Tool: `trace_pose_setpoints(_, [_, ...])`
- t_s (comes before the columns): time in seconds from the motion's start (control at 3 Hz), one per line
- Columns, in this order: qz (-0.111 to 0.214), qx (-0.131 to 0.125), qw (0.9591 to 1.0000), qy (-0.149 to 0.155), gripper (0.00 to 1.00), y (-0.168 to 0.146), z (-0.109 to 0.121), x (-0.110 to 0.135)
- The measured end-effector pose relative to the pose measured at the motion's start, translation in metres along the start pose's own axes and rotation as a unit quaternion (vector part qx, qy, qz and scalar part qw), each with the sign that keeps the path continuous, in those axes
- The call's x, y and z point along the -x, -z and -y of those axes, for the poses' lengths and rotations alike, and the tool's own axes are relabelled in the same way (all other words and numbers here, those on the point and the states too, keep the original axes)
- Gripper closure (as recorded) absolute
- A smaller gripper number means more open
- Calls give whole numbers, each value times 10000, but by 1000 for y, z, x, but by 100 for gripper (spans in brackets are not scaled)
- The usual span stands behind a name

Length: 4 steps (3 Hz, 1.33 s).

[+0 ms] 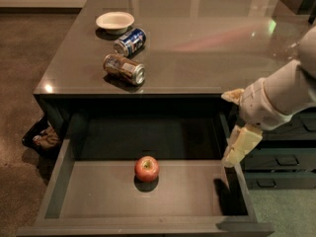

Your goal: Pick apple from top drawer and place on counter

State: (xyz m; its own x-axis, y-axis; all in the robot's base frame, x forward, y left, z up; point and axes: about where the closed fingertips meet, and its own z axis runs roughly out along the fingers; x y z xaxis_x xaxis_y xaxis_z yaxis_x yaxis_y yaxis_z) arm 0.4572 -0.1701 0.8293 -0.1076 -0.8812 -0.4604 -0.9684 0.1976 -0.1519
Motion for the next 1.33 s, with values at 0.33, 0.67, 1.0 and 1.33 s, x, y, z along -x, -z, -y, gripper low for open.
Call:
trace_pose_setpoints(0.33, [229, 206, 9991, 304, 0, -52, -20, 25])
trace_pose_setpoints(0.67, [508, 493, 9952, 679, 0, -102, -52, 63])
trace_pose_setpoints(1.0, [508, 493, 9952, 679, 0, -102, -52, 63])
trace_pose_setpoints(1.33, [552, 799, 9924, 757, 0, -133, -64, 66])
